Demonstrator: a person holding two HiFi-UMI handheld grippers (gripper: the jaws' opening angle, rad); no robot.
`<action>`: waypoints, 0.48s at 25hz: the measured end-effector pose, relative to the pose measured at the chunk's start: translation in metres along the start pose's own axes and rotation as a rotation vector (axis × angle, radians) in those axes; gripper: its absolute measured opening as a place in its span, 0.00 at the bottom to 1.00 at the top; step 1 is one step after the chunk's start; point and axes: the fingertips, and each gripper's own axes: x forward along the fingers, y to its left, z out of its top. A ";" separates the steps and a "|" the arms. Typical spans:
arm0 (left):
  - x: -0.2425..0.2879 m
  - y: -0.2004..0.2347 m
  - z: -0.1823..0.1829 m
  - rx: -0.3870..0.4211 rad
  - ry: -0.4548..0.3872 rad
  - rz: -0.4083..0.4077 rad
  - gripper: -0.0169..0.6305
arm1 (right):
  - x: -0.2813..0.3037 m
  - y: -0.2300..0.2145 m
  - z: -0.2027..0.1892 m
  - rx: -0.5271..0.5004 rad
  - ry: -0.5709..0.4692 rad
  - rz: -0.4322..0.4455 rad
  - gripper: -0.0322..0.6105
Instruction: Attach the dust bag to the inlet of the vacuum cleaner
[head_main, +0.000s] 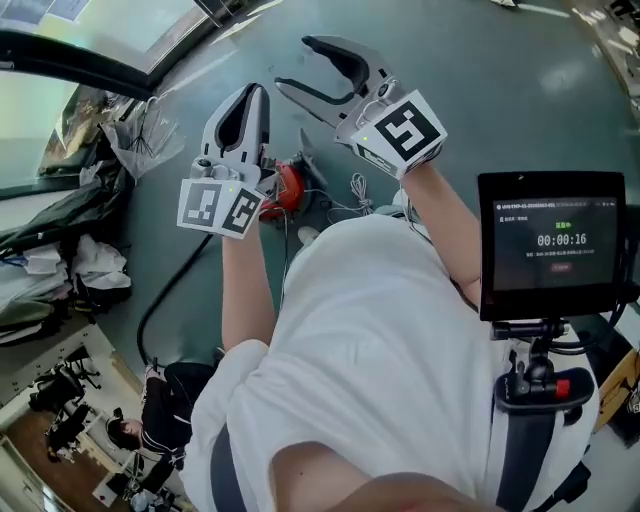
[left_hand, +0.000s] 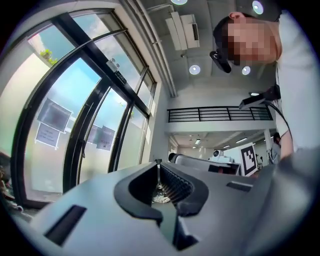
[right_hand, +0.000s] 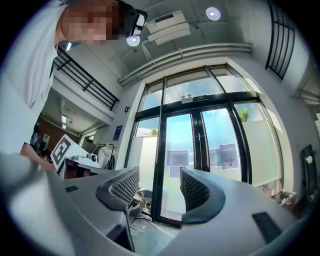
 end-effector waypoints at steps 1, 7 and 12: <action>0.002 -0.001 -0.001 -0.011 -0.006 -0.009 0.04 | -0.002 -0.004 -0.001 -0.004 0.003 -0.012 0.47; 0.010 -0.008 -0.008 -0.070 0.027 -0.068 0.03 | -0.009 -0.013 -0.002 -0.008 0.019 -0.059 0.42; 0.015 -0.011 -0.009 -0.067 0.049 -0.081 0.03 | -0.012 -0.018 -0.001 -0.042 0.025 -0.079 0.42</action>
